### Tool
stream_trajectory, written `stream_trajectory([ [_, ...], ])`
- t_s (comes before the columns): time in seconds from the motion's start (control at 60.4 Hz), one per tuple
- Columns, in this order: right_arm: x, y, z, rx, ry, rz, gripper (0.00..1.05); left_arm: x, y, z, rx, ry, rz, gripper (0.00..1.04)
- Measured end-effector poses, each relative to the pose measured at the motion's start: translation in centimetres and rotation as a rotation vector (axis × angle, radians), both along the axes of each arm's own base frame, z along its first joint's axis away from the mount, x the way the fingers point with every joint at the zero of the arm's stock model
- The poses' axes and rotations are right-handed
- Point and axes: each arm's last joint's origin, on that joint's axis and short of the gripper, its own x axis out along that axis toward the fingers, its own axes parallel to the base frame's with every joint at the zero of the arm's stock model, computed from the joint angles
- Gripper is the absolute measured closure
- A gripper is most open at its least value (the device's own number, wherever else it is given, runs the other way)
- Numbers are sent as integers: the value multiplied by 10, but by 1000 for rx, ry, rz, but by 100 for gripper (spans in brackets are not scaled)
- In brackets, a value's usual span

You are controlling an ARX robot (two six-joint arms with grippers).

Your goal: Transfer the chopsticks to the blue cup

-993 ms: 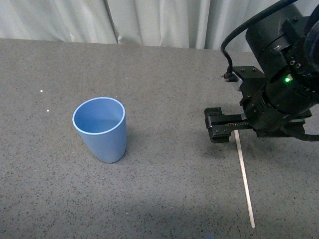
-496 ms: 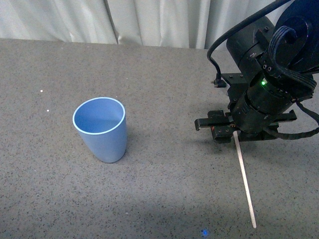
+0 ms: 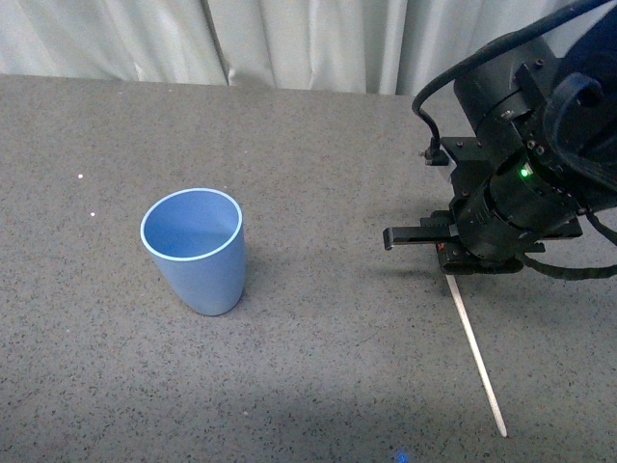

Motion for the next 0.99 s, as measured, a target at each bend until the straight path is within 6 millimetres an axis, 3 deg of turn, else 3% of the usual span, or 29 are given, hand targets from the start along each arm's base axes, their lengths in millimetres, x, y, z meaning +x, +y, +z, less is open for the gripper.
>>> stream_trajectory([
  [0.132, -7, 1, 21, 90, -191, 43, 104, 0, 0, 0, 0, 0, 0, 7],
  [0.314, -11, 19, 87, 317, -562, 197, 104, 0, 0, 0, 0, 0, 0, 7],
  [0.447, -17, 50, 133, 494, -858, 404, 104, 0, 0, 0, 0, 0, 0, 7],
  [0.546, -21, 76, 142, 612, -950, 574, 104, 0, 0, 0, 0, 0, 0, 7],
  [0.711, -18, 105, 146, 690, -981, 681, 104, 0, 0, 0, 0, 0, 0, 7],
  [0.993, -16, 132, 124, 737, -914, 718, 104, 0, 0, 0, 0, 0, 0, 7],
])
